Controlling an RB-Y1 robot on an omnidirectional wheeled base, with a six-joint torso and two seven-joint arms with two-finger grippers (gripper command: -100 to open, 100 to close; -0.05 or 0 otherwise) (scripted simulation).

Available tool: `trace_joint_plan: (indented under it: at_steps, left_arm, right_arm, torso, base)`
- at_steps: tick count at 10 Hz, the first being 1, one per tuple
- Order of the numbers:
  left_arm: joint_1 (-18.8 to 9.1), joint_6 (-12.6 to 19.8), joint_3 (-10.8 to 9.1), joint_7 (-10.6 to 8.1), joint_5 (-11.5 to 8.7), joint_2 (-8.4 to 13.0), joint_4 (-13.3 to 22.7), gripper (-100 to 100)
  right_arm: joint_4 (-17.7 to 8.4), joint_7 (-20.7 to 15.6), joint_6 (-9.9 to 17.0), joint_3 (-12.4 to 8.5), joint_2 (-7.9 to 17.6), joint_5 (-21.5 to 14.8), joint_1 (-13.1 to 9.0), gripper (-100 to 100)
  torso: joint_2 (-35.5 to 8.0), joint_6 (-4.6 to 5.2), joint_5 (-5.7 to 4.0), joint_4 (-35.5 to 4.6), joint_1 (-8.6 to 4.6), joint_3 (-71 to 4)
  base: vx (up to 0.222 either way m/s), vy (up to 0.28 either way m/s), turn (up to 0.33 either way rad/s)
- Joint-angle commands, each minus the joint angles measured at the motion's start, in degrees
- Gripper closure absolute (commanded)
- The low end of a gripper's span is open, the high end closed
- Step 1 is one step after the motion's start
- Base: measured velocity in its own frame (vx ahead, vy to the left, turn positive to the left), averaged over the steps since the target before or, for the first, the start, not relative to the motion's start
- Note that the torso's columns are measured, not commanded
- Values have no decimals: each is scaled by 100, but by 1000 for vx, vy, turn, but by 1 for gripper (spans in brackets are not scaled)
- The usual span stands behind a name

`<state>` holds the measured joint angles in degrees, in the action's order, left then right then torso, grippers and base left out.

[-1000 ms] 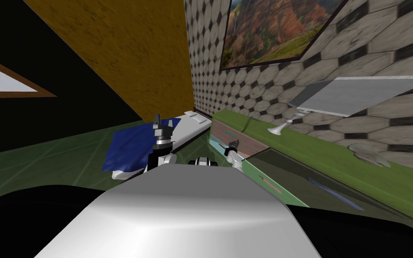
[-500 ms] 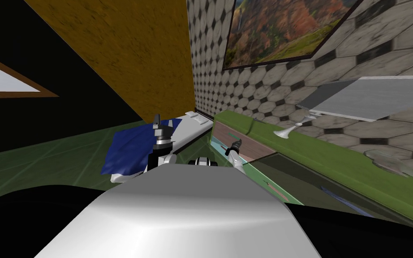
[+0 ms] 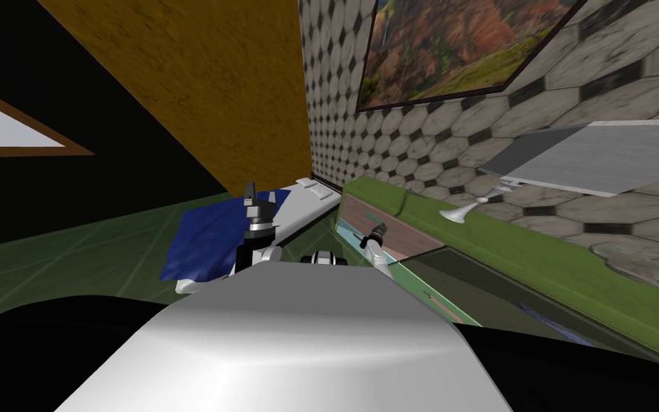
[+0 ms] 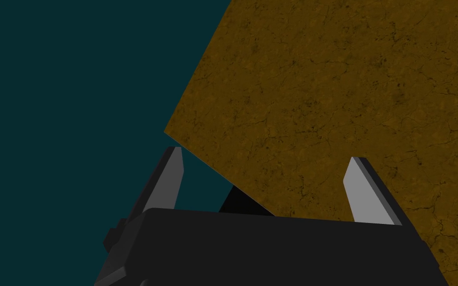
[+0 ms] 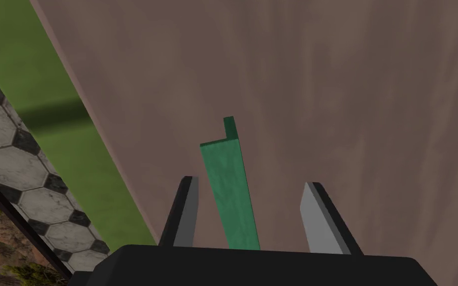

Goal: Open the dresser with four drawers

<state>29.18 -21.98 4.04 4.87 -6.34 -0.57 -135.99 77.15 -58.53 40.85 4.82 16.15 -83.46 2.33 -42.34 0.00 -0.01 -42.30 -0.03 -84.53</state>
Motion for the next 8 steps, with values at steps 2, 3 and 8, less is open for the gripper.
trace_joint_plan:
  at_steps: [2, 3, 8]
  left_arm:
    - [-1, 0, 1, 0, 0, -1, 0, 0]
    - [-2, 0, 2, 0, 0, -2, 0, 0]
    - [3, -1, 0, 0, 0, 0, -1, 0]
  right_arm:
    - [103, -150, -12, 13, -58, 43, 4, 100]
    - [137, -199, -15, 17, -77, 57, 5, 100]
    - [105, -501, -59, -90, -34, 239, -155, -100]
  torso:
    - [-24, 0, 8, -6, 29, 14]
    - [-17, -1, 8, -5, 29, 11]
    - [73, -1, -3, 22, -6, -46]
  base:
    - [-135, 123, -33]
    - [-149, 141, -27]
    - [58, 62, 2]
